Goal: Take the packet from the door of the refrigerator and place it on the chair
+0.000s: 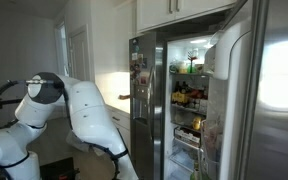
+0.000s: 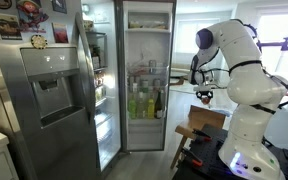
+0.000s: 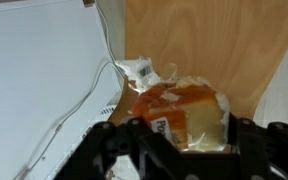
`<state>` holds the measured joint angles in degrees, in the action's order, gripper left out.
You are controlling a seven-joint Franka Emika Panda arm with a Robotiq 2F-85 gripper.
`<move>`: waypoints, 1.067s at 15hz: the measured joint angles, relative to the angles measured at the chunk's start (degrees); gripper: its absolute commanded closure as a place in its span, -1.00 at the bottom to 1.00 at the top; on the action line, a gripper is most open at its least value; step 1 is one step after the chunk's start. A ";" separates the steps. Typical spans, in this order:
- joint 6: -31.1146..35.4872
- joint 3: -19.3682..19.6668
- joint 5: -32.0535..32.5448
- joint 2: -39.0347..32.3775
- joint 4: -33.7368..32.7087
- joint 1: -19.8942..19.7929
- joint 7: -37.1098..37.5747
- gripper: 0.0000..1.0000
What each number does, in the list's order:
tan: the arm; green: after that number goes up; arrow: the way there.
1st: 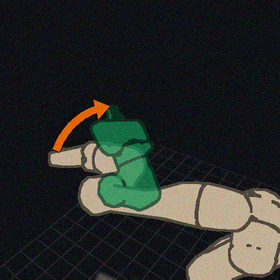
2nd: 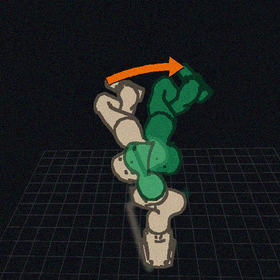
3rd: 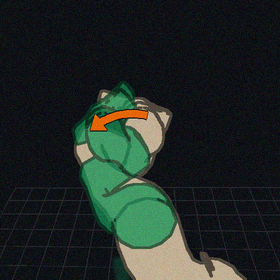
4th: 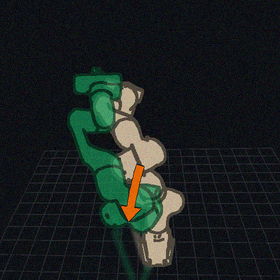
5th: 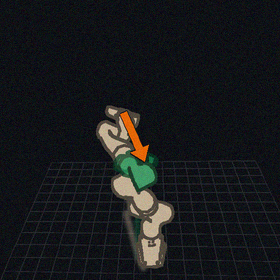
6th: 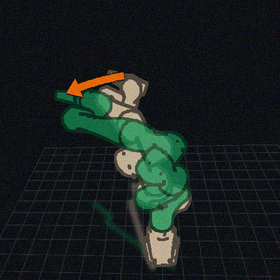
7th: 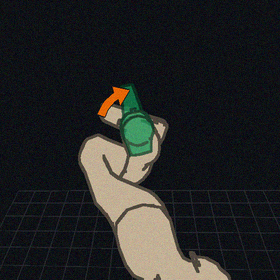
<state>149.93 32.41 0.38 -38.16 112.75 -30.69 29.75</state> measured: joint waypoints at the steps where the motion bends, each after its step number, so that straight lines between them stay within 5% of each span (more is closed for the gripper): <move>1: 0.23 0.00 -0.65 -1.03 -0.41 -0.01 -0.03 0.28; 9: 0.56 -0.82 -4.73 -7.56 -4.39 -1.03 -1.91 0.28; 16: 0.50 -4.53 -6.04 -11.66 -9.51 -6.00 -7.47 0.28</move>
<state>150.43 27.88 -5.65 -49.83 103.24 -36.69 22.28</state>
